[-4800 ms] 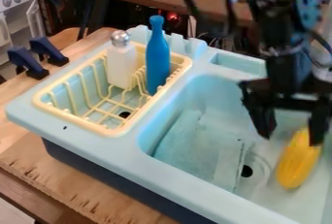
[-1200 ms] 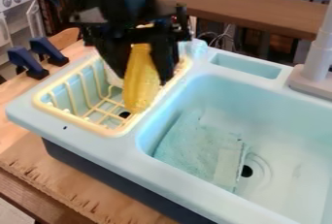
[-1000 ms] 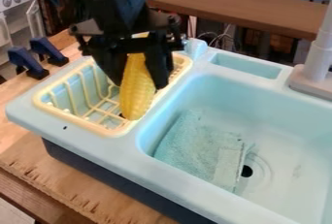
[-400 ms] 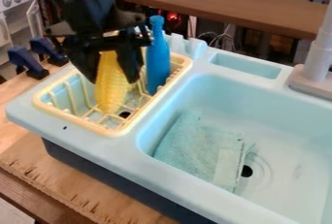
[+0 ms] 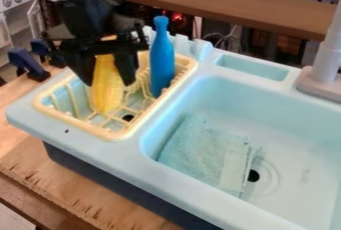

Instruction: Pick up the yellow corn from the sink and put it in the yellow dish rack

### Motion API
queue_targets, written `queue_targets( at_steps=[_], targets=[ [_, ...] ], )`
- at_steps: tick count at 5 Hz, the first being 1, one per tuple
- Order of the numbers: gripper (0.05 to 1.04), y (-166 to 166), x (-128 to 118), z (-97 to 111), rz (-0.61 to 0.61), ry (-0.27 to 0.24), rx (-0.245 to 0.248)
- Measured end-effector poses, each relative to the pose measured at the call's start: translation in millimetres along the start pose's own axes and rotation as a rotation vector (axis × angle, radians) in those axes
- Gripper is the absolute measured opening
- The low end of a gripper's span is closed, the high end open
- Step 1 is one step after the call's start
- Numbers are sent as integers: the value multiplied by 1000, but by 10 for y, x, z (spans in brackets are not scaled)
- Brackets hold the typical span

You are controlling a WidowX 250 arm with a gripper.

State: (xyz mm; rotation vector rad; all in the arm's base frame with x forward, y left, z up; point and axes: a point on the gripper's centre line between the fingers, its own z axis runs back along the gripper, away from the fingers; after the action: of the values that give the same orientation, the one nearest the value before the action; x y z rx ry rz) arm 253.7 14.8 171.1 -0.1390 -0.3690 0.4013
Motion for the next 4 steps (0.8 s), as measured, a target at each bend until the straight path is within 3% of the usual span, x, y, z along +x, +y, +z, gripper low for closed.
queue_targets(
  at_steps=[1, 4],
  targets=[
    [701, -1, 2, -99, 20, -28, 54],
    [701, 194, -12, -279, 104, 11, 76]
  ],
)
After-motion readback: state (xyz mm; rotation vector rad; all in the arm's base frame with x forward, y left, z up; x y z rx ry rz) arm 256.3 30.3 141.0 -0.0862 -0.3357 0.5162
